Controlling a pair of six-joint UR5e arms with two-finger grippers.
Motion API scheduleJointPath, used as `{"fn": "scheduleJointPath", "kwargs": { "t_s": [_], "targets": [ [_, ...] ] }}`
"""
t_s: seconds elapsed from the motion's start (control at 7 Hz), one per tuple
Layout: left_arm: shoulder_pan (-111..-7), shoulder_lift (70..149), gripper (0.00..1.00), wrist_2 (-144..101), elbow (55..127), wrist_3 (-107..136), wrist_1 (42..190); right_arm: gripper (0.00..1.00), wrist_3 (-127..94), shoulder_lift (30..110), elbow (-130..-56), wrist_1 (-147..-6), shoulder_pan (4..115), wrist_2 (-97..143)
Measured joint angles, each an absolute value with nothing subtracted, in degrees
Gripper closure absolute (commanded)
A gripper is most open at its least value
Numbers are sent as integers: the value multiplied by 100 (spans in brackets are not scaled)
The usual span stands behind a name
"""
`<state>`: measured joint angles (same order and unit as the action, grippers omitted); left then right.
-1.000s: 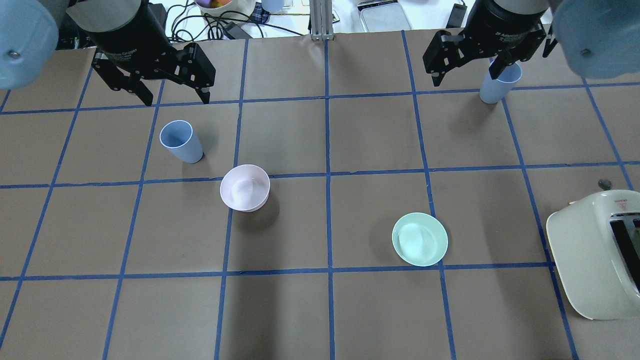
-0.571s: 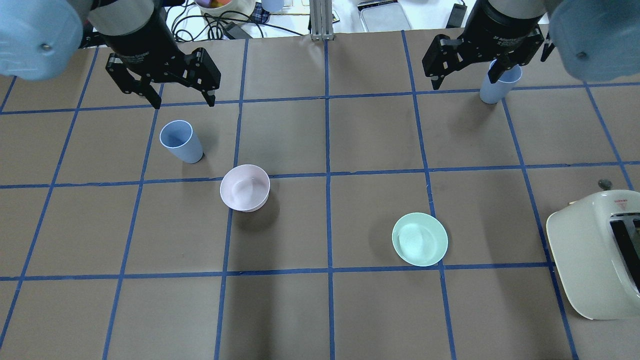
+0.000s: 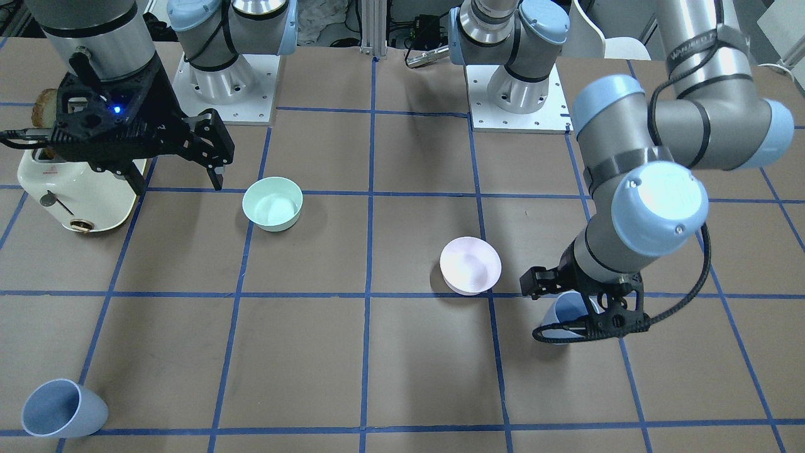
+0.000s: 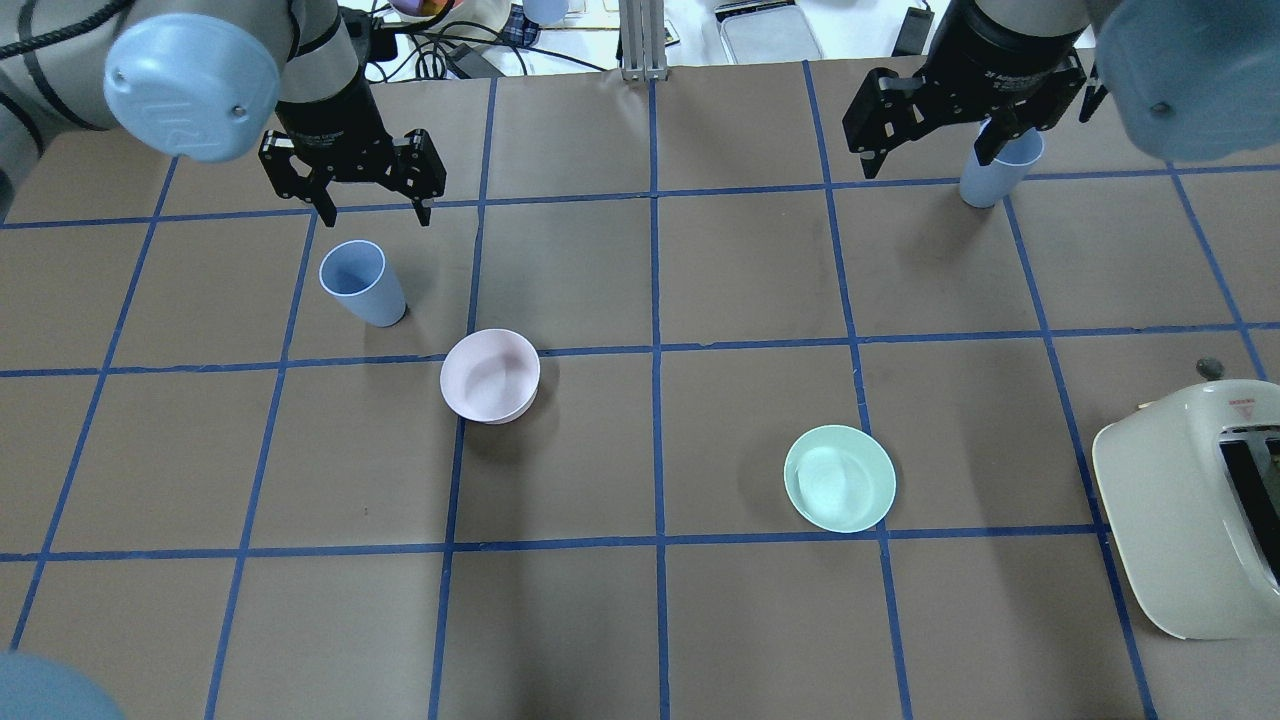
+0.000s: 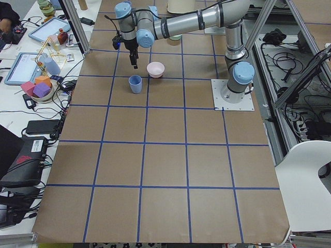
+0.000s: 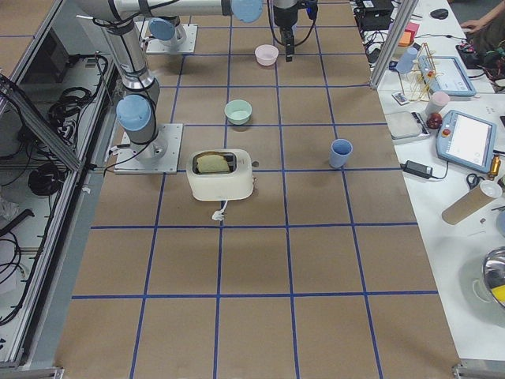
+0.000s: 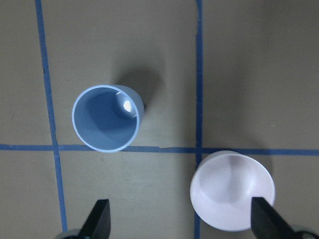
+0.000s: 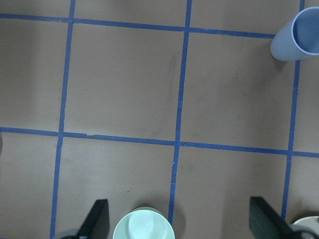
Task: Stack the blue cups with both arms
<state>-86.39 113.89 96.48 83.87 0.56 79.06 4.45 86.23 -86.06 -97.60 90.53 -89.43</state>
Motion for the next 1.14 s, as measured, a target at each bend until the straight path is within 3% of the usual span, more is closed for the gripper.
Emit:
{"fn": "scheduleJointPath", "kwargs": {
  "t_s": [0.14,0.29,0.43,1.14],
  "targets": [
    [-8581,11596,55,9657,8396,59,7751,0,466,8387,-8538,-9787,8882,-9041],
    [-8560,11773,85,9657,8405,54,7603,0,512,8106,-8399,-9804,8603,-9137],
    [-8555,11907,100,9658,8411,38,7533,0,706,7789,-8217,-9811,8272,-9182],
    [-8969,11901,100,9356,8198,511,7378,0,1717,5857,-7371,-10849,7361,-9136]
  ]
}}
